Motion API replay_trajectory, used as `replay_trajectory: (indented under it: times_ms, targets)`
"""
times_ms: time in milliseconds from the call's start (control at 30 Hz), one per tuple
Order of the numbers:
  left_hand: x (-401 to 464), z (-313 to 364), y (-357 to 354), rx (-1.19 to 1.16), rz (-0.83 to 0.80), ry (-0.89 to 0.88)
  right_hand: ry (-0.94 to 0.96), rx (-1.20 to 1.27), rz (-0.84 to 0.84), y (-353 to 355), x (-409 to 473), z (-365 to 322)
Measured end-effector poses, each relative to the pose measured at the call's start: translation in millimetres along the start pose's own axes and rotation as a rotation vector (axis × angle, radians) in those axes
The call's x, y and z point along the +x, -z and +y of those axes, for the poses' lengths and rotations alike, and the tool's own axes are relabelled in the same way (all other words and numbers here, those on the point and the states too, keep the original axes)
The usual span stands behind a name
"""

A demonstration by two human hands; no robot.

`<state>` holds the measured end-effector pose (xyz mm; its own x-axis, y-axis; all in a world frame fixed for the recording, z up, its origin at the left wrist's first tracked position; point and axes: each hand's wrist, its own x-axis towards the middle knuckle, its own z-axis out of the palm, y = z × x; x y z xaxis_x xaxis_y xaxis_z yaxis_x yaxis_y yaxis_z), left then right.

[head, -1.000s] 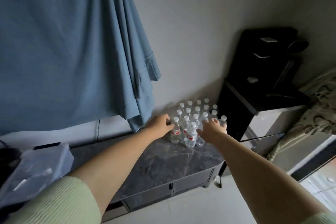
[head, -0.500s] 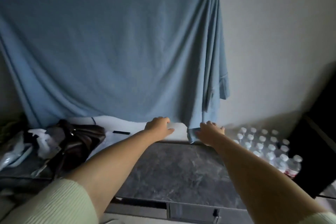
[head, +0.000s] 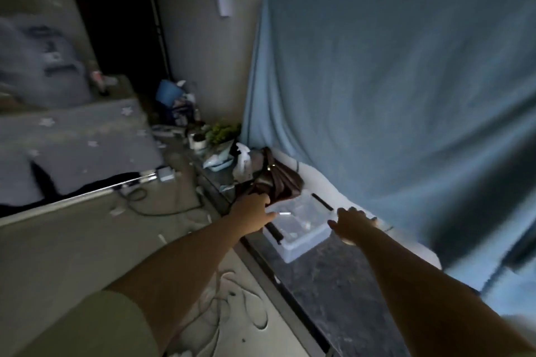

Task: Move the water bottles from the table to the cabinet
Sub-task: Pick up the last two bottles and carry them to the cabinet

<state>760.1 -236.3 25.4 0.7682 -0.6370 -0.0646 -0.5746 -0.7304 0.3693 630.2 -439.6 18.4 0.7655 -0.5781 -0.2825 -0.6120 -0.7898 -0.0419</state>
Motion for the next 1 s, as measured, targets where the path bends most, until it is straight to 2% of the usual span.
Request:
replay_trajectory:
  times_ms: [200, 500, 700, 1000]
  targets:
    - [-95.2, -89.9, 23.7, -0.038, 0.089, 0.339, 0.454, -0.081, -0.047, -19.2, -6.2, -116.7]
    - [-276.3, -201.4, 57.4, -0.052, 0.254, 0.792, 0.863, -0.283, -0.031, -49.8, -108.6, -318.7]
    - [-409.7, -263.7, 76.7, -0.073, 0.306, 0.990, 1.030, -0.339, -0.050, -85.8, -216.8, -426.2]
    - [-581.6, -340.1, 115.4, -0.084, 0.432, 1.143, 1.229, -0.349, -0.056, -136.3, -371.8, -560.9]
